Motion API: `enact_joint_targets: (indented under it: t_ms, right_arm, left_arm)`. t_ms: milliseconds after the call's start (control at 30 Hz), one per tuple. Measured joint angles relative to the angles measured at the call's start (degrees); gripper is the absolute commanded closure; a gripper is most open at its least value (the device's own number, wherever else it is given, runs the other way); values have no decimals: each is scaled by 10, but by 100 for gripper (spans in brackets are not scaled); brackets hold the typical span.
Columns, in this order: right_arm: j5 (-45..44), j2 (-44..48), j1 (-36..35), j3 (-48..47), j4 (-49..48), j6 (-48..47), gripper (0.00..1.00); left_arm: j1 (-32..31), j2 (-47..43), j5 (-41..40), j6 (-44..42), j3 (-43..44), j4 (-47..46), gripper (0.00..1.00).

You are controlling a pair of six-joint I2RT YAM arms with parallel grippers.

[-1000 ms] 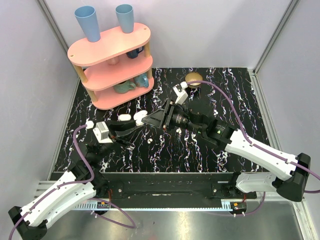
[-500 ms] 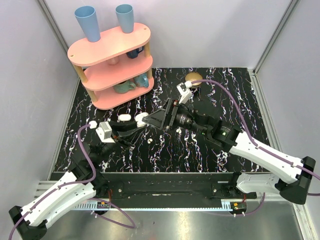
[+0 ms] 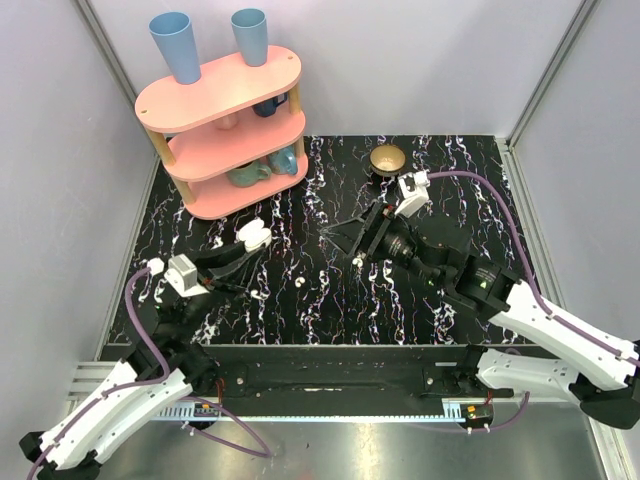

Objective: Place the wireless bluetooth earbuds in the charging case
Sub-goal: Pick up the left earbud from the center of the board.

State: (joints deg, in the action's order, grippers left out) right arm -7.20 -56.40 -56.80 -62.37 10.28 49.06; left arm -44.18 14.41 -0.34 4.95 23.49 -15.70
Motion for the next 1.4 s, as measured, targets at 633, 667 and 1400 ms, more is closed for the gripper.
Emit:
enact_joint_targets:
  t_ms: [633,667,1400]
  right_arm:
    - [62,-305,24,-71,101,-216,33]
    - [70,-316,24,-80,101,-236,33]
    - [101,-500,-43,-177,22,-341,30]
  left_arm:
    - [0,-125,-67,-37,49,141,100]
    - [0,-127,-71,-40,52,144,100]
    - [-15,-137,-212,-111,52,203,100]
